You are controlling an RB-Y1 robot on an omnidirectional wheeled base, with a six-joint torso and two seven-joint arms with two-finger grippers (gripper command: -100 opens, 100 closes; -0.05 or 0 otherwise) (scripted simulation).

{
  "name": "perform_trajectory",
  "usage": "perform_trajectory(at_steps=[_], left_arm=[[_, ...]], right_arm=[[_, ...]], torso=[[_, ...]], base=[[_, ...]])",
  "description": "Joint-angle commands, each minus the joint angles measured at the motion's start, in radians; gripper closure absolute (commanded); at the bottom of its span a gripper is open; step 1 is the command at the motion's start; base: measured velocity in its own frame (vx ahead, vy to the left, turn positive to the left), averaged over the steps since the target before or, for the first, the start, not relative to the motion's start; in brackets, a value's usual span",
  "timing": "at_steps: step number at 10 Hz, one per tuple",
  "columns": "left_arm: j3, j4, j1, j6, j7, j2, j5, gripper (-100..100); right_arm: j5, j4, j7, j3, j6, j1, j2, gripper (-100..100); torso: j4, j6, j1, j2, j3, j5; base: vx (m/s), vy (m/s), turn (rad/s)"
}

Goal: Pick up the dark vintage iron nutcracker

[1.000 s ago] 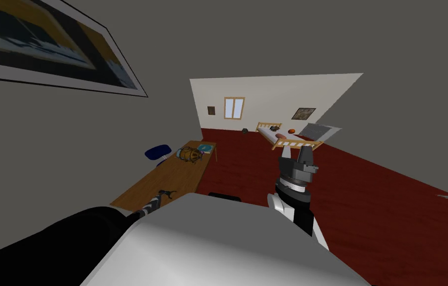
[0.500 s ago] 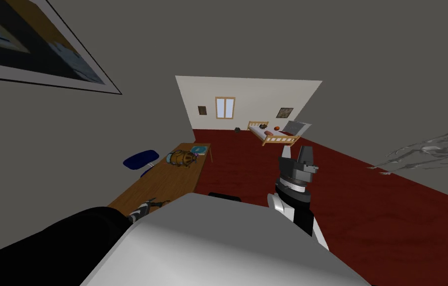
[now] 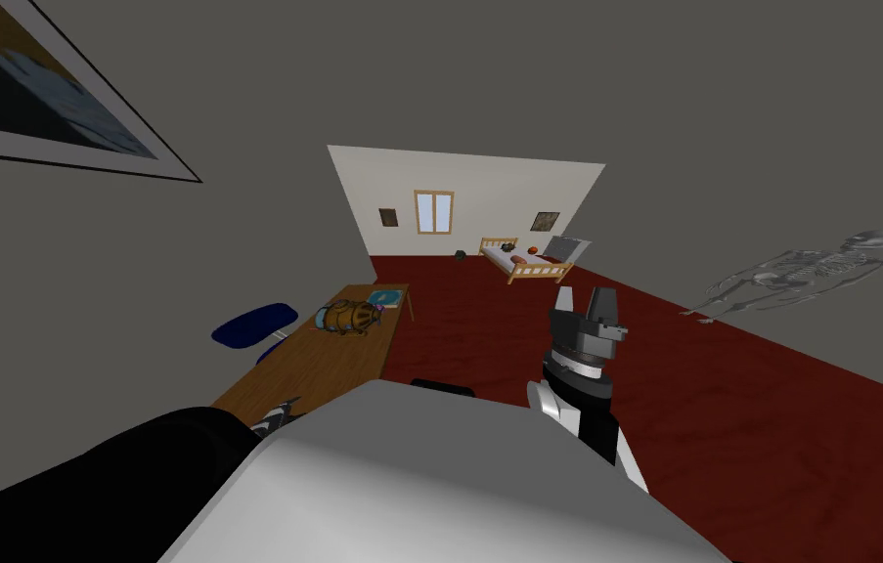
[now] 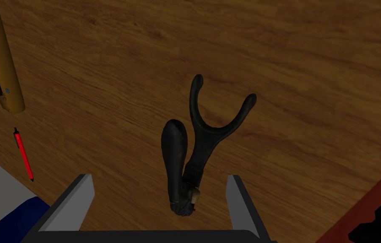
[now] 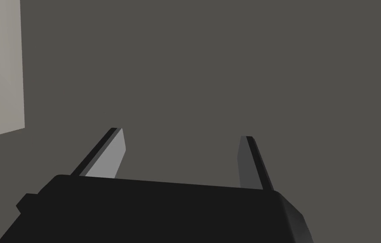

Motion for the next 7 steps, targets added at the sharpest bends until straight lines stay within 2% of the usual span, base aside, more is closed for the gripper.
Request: perform_trajectory(at_steps=[1,2,3,4,7], left_arm=[[-0.007,0.026,-0.022,-0.003,-0.019,-0.029,-0.005,-100],[-0.010,0.038,-0.032,-0.003,-0.027,-0.044,-0.008,-100],[-0.004,0.024,-0.019,-0.002,-0.021,-0.036,-0.007,-100],[-0.003,0.025,-0.020,-0.001,-0.024,-0.038,-0.008,100],[-0.003,0.024,-0.020,-0.001,-0.024,-0.037,-0.008,100]], right_arm=[[0.000,0.000,0.000,0.000,0.000,0.000,0.000,0],[0.000,0.000,0.000,0.000,0.000,0.000,0.000,0],[0.000,0.000,0.000,0.000,0.000,0.000,0.000,0],[0.000,0.000,0.000,0.000,0.000,0.000,0.000,0],[0.000,0.000,0.000,0.000,0.000,0.000,0.000,0]], torso=[[0.000,0.000,0.000,0.000,0.000,0.000],[0.000,0.000,0.001,0.000,0.000,0.000],[0.000,0.000,0.001,0.000,0.000,0.000],[0.000,0.000,0.000,0.000,0.000,0.000],[0.000,0.000,-0.001,0.000,0.000,0.000]], base=[[0.019,0.043,-0.033],[0.015,0.044,-0.028],[0.006,0.019,-0.007],[0.000,0.000,0.000],[0.000,0.000,0.000]])
